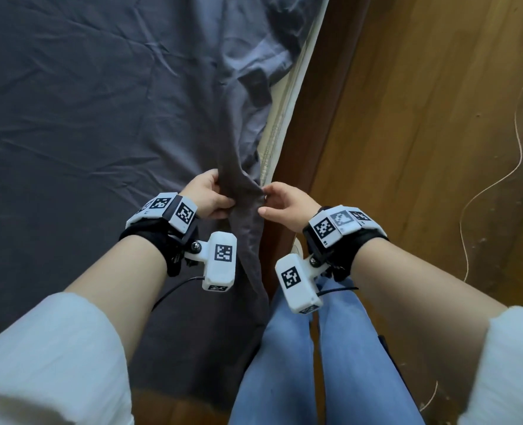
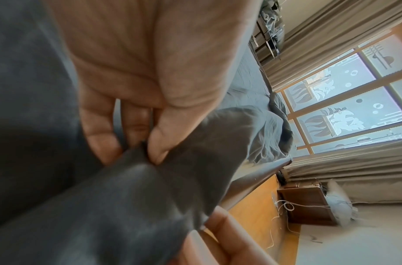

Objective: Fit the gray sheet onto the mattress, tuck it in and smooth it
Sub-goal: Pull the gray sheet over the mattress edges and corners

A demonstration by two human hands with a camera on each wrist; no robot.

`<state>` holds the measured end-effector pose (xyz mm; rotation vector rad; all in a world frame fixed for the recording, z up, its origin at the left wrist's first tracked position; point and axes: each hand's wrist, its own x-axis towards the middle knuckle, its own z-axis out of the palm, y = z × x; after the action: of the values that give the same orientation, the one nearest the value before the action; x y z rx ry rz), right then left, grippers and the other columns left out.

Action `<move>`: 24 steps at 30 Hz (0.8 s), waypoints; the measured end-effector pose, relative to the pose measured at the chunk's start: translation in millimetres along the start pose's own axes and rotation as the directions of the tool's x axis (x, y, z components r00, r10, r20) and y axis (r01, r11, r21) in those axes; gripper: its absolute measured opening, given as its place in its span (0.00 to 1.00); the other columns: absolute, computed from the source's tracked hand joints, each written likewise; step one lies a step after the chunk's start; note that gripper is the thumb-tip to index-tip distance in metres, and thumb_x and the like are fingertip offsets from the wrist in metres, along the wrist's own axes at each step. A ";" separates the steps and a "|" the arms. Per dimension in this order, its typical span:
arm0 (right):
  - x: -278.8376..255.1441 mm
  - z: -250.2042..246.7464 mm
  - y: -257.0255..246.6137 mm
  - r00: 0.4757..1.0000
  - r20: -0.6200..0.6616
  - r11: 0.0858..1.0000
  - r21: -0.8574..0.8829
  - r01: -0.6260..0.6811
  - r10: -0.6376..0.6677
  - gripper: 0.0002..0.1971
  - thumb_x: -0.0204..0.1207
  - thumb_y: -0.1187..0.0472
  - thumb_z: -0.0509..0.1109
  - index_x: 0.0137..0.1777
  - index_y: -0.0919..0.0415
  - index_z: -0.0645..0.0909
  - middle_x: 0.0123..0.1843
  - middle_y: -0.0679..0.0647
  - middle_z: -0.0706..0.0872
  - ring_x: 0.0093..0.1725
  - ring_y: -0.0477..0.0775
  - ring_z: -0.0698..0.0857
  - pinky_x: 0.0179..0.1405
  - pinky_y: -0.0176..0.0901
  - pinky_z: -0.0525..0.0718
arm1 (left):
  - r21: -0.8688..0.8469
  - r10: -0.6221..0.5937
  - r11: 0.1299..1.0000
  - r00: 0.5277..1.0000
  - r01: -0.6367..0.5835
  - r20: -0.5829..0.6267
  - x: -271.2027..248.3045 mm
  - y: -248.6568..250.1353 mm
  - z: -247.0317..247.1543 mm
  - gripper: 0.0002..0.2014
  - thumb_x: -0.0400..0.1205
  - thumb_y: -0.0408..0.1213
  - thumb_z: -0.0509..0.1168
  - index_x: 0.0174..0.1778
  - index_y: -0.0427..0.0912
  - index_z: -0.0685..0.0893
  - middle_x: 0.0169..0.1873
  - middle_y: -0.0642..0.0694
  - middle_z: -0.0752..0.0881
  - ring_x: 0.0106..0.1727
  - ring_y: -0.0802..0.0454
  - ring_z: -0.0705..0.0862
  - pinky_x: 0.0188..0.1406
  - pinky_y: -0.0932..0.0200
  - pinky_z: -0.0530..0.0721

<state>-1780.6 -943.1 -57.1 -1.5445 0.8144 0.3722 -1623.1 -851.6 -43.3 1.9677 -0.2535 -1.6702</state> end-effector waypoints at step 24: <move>-54.2 -50.7 73.8 0.841 -0.356 0.906 0.280 -0.319 0.406 0.17 0.74 0.60 0.73 0.28 0.56 0.71 0.33 0.55 0.88 0.30 0.49 0.88 0.38 0.46 0.85 | 0.367 0.125 0.930 0.919 0.023 -0.375 -10.1 -3.0 22.9 0.31 0.72 0.26 0.74 0.72 0.39 0.74 0.60 0.48 0.63 0.57 0.56 0.70 0.67 0.65 0.70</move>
<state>-1880.1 -974.0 -66.9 -1.2765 1.4452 0.2271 -1647.8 -850.7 -38.1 2.4967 -0.4875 -1.2155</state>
